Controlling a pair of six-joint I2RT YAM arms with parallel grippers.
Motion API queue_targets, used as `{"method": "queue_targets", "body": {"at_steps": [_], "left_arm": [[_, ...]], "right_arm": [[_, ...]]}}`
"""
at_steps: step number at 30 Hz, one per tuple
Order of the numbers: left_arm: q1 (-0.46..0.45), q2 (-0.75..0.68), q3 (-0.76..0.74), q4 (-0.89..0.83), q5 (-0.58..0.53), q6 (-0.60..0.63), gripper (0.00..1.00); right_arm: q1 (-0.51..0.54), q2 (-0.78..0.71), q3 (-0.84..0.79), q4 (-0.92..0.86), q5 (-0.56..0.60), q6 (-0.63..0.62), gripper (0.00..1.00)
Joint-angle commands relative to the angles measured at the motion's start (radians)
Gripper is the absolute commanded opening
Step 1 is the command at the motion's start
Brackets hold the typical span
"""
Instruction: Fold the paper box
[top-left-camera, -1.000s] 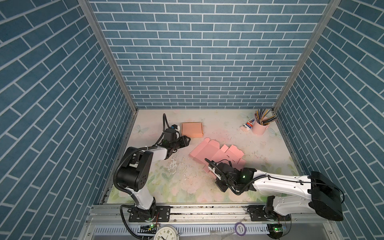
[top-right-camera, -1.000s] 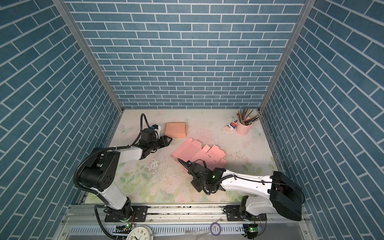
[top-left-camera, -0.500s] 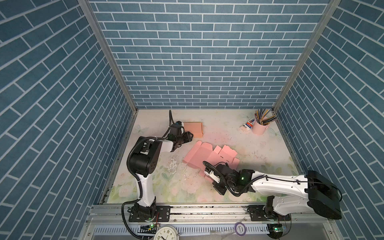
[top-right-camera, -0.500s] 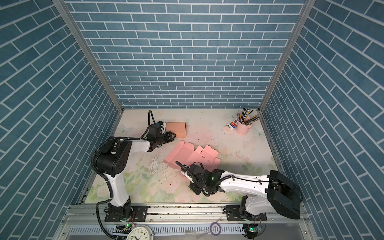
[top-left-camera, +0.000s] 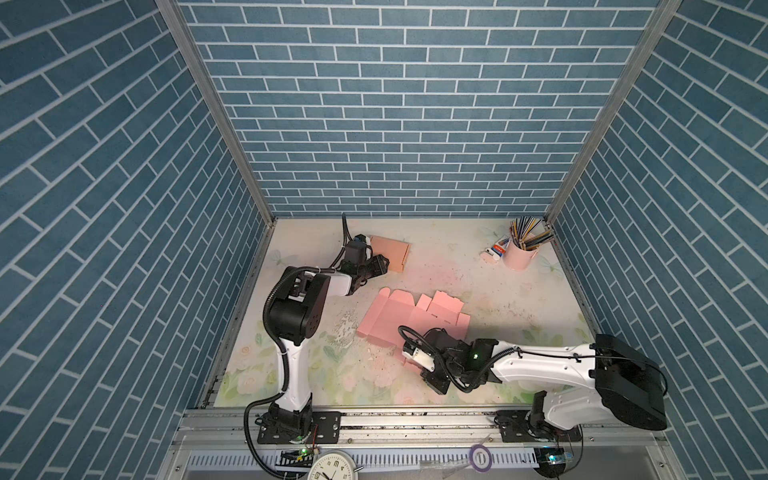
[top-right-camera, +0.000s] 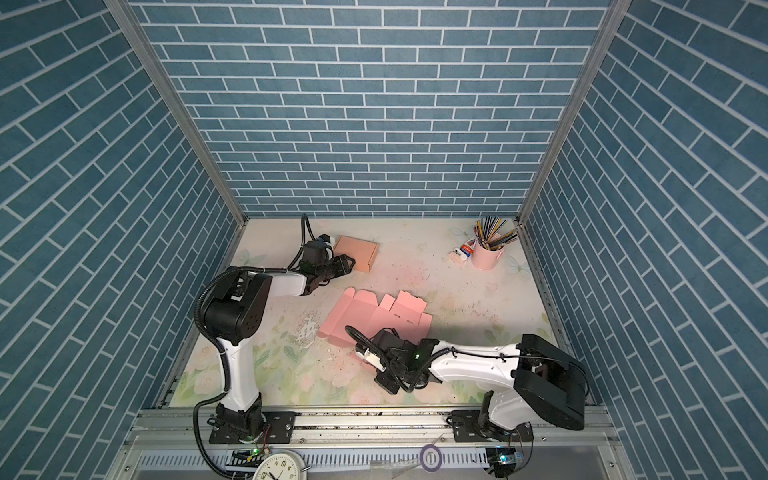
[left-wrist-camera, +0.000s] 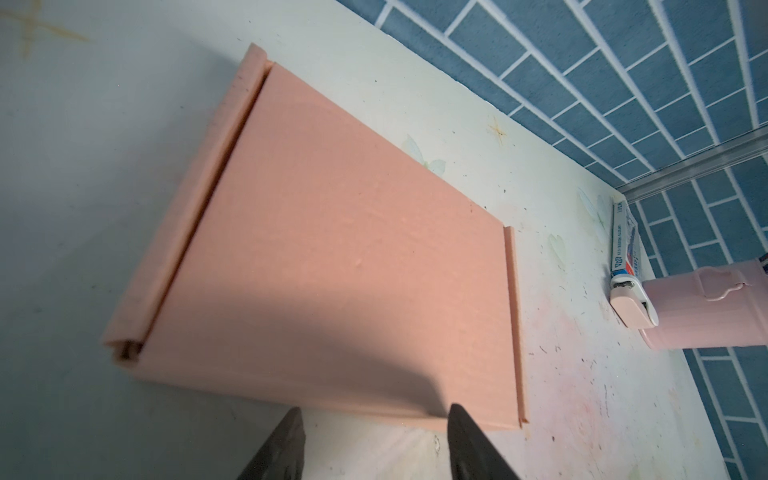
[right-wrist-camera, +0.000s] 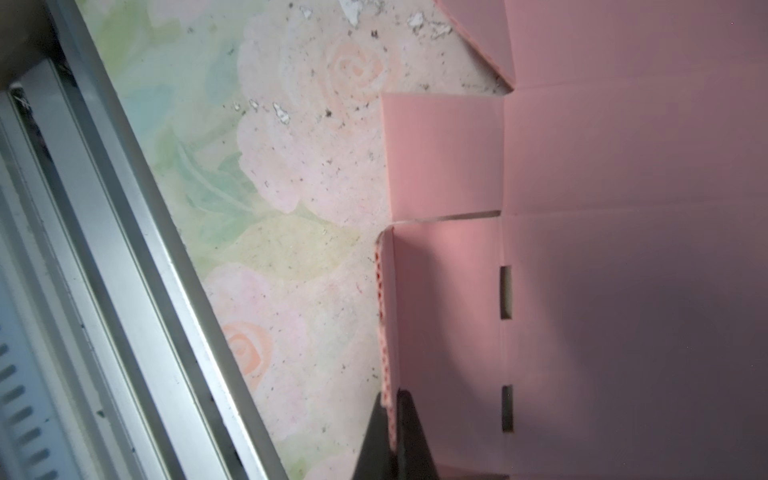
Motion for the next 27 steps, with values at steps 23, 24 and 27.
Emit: {"method": "queue_targets", "body": {"at_steps": [23, 24, 27], "left_arm": [[0.041, -0.665, -0.487, -0.159, 0.018, -0.003, 0.64], [0.039, -0.683, -0.494, -0.174, 0.023, 0.004, 0.64], [0.025, -0.710, -0.504, -0.222, 0.039, 0.032, 0.65]], "right_arm": [[-0.027, 0.096, 0.142, -0.009, -0.015, -0.034, 0.32], [-0.028, 0.075, 0.133, 0.005, -0.019, -0.008, 0.36], [-0.055, 0.023, 0.104, 0.044, -0.015, 0.100, 0.45]]}}
